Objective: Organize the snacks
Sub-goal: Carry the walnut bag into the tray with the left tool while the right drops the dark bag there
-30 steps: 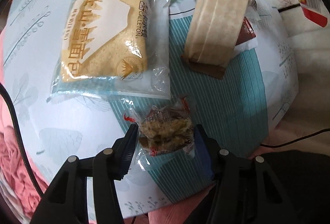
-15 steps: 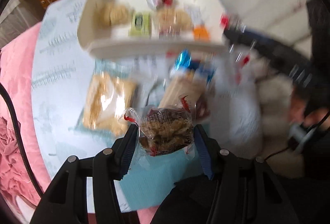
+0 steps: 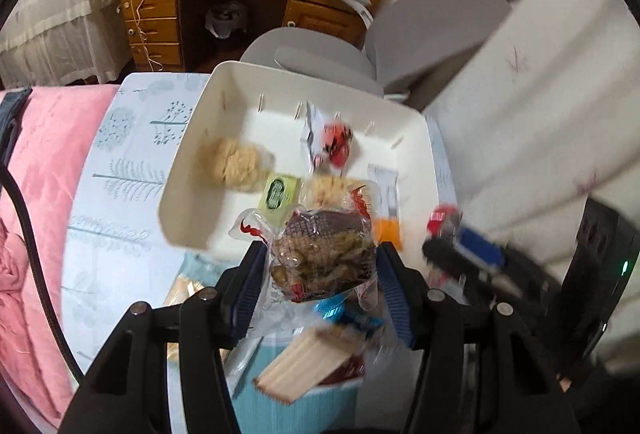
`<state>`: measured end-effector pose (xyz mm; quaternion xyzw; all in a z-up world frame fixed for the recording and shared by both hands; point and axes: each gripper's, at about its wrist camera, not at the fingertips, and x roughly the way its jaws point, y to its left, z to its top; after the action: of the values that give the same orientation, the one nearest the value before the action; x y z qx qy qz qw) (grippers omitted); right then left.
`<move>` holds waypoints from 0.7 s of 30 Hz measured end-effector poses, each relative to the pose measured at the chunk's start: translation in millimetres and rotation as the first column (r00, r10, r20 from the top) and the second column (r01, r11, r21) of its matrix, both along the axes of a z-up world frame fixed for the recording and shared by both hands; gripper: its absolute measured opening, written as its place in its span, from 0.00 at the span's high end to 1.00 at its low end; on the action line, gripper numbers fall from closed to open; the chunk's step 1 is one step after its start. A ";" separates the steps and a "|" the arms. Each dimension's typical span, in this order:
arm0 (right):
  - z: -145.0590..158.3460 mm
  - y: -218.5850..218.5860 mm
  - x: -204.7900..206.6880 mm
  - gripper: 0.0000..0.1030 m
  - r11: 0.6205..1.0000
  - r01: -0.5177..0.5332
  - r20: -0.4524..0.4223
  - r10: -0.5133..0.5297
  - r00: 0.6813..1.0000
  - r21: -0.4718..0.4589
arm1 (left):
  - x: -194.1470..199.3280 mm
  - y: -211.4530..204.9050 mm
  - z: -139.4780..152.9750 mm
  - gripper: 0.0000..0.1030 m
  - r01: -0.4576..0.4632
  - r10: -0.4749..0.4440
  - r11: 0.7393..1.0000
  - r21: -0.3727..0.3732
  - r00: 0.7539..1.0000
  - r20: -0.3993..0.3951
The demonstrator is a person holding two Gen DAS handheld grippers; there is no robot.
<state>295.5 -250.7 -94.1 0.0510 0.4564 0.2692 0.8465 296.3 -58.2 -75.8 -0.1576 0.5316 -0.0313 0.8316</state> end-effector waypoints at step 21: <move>-37.0 -31.4 10.0 0.40 0.990 0.114 -0.202 -0.095 0.975 0.084 | -4.1 8.5 -34.1 0.19 -0.194 0.189 0.978 -0.074 0.979 -0.069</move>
<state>305.5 -282.1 -131.1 0.1415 0.5213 0.2394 0.8068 292.2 -49.6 -109.9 -0.2425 0.5375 0.0325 0.8070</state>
